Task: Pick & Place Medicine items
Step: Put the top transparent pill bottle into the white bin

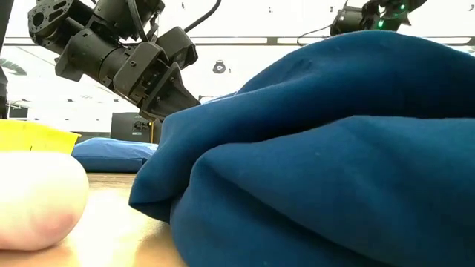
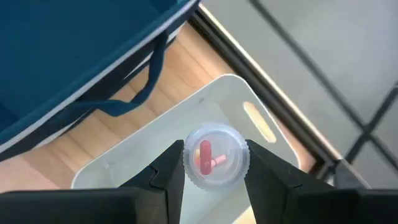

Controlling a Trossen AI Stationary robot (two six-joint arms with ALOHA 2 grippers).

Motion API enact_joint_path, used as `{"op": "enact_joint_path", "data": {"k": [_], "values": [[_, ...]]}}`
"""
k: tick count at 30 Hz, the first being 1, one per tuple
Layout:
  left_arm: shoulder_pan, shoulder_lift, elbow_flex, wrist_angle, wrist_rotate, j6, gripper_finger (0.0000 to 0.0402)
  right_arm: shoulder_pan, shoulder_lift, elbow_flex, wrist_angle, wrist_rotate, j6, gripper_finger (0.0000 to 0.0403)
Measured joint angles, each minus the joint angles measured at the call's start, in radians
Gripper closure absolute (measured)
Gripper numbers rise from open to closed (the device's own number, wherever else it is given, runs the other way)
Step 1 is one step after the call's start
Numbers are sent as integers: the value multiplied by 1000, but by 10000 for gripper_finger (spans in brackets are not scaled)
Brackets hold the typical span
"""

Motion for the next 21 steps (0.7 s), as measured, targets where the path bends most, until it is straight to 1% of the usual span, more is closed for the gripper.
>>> {"op": "enact_joint_path", "data": {"k": [6, 11, 21], "values": [[0, 0, 0, 3, 0, 0, 63, -116, 55, 0, 11, -140, -47, 267], [0, 0, 0, 2, 0, 1, 63, -146, 133, -1, 31, -154, -73, 267], [0, 0, 0, -4, 0, -2, 63, -159, 288, -1, 92, -207, -96, 267]]}}
